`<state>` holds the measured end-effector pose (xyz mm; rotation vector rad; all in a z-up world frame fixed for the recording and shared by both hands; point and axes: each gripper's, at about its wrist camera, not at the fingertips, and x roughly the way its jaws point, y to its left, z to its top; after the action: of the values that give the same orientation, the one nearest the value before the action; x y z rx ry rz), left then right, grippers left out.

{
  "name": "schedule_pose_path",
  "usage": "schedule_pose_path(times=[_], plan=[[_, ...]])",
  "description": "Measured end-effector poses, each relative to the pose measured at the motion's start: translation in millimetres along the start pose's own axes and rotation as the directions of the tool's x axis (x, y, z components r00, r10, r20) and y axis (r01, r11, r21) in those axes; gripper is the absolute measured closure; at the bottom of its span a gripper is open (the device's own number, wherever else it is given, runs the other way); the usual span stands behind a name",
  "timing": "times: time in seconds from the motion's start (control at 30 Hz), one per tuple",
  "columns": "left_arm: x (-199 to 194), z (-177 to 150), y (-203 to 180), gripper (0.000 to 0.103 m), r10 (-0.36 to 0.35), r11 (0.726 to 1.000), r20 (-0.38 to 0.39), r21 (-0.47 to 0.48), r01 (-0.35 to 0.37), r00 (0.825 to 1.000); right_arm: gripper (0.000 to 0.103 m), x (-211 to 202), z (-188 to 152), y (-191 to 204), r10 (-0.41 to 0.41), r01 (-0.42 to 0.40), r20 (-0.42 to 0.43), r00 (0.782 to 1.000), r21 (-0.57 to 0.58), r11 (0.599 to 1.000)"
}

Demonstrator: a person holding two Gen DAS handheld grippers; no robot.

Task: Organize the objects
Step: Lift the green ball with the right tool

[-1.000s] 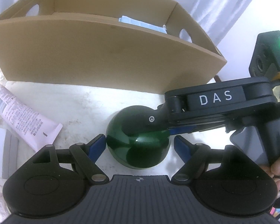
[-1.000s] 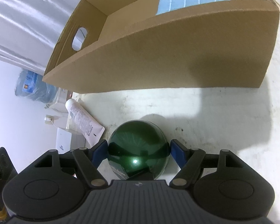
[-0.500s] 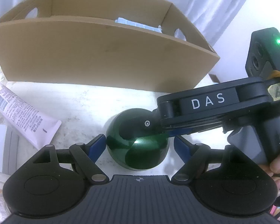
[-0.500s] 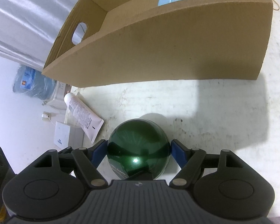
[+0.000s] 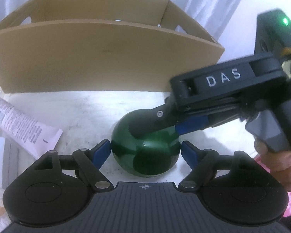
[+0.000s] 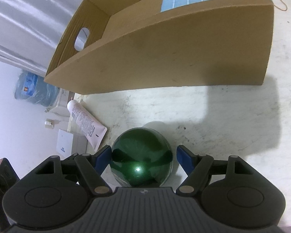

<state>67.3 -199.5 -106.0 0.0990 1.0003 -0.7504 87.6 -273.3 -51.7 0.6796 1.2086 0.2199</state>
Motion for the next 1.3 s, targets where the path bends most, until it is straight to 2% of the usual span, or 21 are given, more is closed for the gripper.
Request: schedule_pose_path(times=[0.1,0.2,0.27,0.4,0.87,1.3], plan=[[5,2,-4,0.021,0.014,1.0,-0.007,0.022,-0.014,1.0,0.026,2,0,1,0.001,-0.001,-0.008,1.0,-0.01,1.0],[11,11,10,0.021,0.018,0.999,-0.014,0.031,-0.018,1.0,0.025,4,0,2,0.006,-0.006,-0.019,1.0,-0.014,1.0],[7,2,20,0.021,0.017,0.999,-0.015,0.029,-0.016,1.0,0.024,6,0,2,0.008,-0.008,-0.029,1.0,-0.016,1.0],[9,4,20,0.021,0.018,0.999,-0.014,0.029,-0.018,1.0,0.021,13,-1,3,0.01,-0.011,-0.044,0.999,-0.018,1.0],[17,13,22,0.021,0.038,0.999,-0.005,0.008,-0.038,0.999,0.022,15,-1,7,0.0,-0.003,-0.034,0.999,-0.064,0.998],[10,24,20,0.021,0.041,0.999,0.007,-0.01,-0.041,0.999,0.022,6,-2,10,0.008,-0.009,-0.021,1.0,-0.073,0.997]])
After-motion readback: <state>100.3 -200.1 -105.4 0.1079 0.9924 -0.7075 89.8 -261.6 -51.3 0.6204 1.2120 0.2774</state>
